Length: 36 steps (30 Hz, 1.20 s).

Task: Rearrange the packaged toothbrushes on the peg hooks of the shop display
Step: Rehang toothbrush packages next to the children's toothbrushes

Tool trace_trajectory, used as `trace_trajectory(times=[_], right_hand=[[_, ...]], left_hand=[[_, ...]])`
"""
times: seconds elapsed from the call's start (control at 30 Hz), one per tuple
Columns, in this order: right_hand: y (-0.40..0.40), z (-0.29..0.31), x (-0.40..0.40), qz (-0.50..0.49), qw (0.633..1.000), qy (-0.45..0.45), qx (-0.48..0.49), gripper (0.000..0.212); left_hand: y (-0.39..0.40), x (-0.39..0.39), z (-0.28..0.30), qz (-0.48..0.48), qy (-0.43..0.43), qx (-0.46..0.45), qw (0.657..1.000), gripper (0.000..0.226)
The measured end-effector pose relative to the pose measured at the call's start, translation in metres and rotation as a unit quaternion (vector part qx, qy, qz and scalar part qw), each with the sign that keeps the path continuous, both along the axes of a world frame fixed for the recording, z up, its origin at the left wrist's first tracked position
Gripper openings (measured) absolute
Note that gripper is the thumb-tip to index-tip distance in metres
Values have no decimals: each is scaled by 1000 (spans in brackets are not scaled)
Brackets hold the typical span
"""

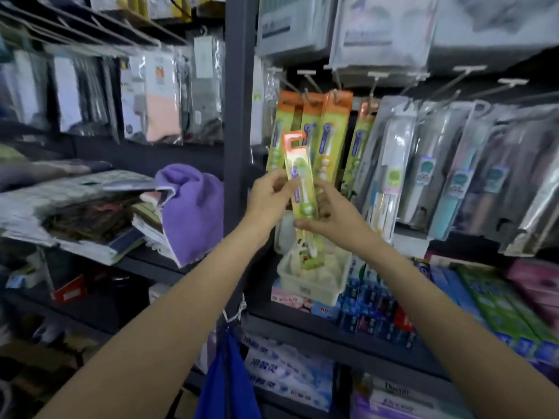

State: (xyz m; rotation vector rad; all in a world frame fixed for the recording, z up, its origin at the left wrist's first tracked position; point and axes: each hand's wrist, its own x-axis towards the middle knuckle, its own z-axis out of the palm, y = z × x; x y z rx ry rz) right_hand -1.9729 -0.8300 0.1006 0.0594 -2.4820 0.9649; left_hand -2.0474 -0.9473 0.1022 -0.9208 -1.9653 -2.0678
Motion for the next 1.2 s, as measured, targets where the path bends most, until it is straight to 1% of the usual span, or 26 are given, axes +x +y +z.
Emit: trace_trajectory(times=[0.03, 0.07, 0.1, 0.13, 0.2, 0.27, 0.33, 0.37, 0.4, 0.47, 0.53, 0.6, 0.7, 0.77, 0.83, 0.9, 0.97, 1.07, 1.13, 1.2], right_hand=[[3, 9, 0, -4, 999, 15, -27, 79], [5, 17, -2, -15, 999, 34, -27, 77], [5, 25, -6, -25, 998, 49, 0, 74], [5, 32, -11, -31, 997, 57, 30, 71], [1, 45, -23, -29, 996, 43, 73, 68], [-1, 59, -40, -29, 992, 12, 125, 67], [-4, 75, -59, -50, 984, -14, 169, 66], [-6, 83, -67, -68, 983, -20, 167, 67], [-8, 88, -75, -87, 984, -17, 153, 68], [-9, 92, -84, -113, 985, 16, 129, 67], [-7, 86, -86, -116, 988, 46, 94, 64], [-6, 77, -83, -110, 990, 57, 60, 61], [-6, 70, -75, -103, 992, 41, 67, 60], [-3, 67, -68, -107, 989, 36, 92, 60], [4, 62, -59, -129, 986, 47, 99, 57], [16, 56, -48, -170, 979, 52, 104, 53], [34, 49, -40, -209, 973, 44, 88, 50], [54, 42, -38, -240, 969, -3, 60, 52], [60, 41, -43, -235, 971, -34, 20, 58], [62, 41, -54, -219, 974, -39, -28, 59]], left_hand=[[3, -2, 9, 1, -25, 26, 999, 12], [7, -5, 17, 8, -46, 41, 998, 12], [10, -9, 24, 25, -57, 38, 997, 12], [13, -14, 30, 44, -62, 25, 997, 18], [17, -22, 38, 69, -75, 13, 995, 35], [20, -29, 40, 86, -84, 11, 993, 42], [25, -35, 44, 86, -92, 28, 992, 50], [27, -36, 48, 79, -94, 36, 992, 53], [29, -37, 52, 68, -94, 40, 992, 51], [32, -39, 61, 45, -89, 46, 994, 46], [30, -42, 64, 19, -82, 47, 995, 48], [28, -46, 62, 7, -63, 37, 997, 49], [25, -52, 54, 16, -31, -12, 999, 54], [22, -55, 50, 55, 5, -53, 997, 58], [21, -52, 45, 120, 39, -93, 988, 58], [22, -44, 39, 174, 75, -97, 977, 55], [27, -36, 33, 197, 133, -94, 967, 52], [46, -37, 20, 159, 190, -124, 961, 55], [61, -37, 14, 119, 198, -168, 958, 61], [74, -37, 11, 65, 190, -197, 960, 67]])
